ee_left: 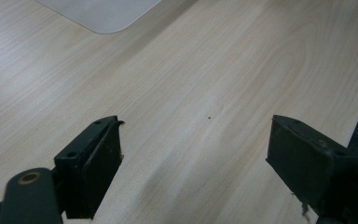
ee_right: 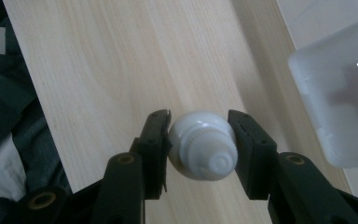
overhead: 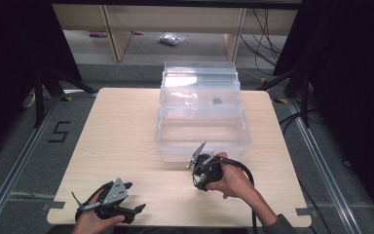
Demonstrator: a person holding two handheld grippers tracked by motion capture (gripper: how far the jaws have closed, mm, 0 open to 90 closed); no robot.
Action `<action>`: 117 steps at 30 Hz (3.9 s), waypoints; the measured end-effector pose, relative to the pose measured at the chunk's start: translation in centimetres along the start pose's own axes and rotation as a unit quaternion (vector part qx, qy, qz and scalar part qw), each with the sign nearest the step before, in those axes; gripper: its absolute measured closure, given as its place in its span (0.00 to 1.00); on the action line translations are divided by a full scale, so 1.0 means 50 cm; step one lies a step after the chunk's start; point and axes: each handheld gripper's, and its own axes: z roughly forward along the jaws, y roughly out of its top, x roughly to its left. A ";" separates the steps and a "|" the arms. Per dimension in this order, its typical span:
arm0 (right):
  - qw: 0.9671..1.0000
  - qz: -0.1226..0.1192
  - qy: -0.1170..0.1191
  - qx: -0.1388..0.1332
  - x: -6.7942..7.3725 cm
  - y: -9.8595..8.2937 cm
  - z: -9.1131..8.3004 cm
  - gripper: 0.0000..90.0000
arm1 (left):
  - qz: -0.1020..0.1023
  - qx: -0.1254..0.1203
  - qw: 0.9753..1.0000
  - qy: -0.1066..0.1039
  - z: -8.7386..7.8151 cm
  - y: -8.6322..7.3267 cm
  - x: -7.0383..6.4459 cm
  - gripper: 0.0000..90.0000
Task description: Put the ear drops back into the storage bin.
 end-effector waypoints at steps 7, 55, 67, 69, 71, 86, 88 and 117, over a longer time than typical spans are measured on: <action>1.000 0.014 -0.002 0.010 -0.016 -0.008 -0.022 0.67 | 0.008 0.008 1.000 0.003 -0.002 0.001 0.003 0.19; 0.997 0.066 -0.039 0.017 -0.133 -0.030 -0.191 0.67 | 0.006 0.009 1.000 0.002 -0.001 0.000 0.003 0.19; 0.995 0.085 -0.050 0.015 -0.175 -0.026 -0.222 0.67 | 0.005 0.007 1.000 0.002 0.000 -0.001 0.005 0.19; 0.995 0.086 -0.053 0.015 -0.189 -0.025 -0.224 0.67 | 0.005 0.007 1.000 0.002 -0.001 -0.001 0.004 0.19; 0.994 0.090 -0.055 0.012 -0.200 -0.025 -0.223 0.67 | 0.005 0.008 1.000 0.001 -0.001 -0.001 0.004 0.19; 0.988 0.139 -0.057 0.031 -0.279 -0.017 -0.173 0.67 | 0.004 0.004 1.000 0.001 -0.001 -0.002 0.005 0.19; 0.988 0.143 -0.056 0.032 -0.288 -0.018 -0.166 0.67 | 0.004 0.004 1.000 0.000 -0.001 -0.002 0.005 0.19; 0.979 0.187 -0.036 0.070 -0.350 -0.036 -0.044 0.67 | 0.005 0.007 1.000 0.000 -0.001 -0.001 0.004 0.19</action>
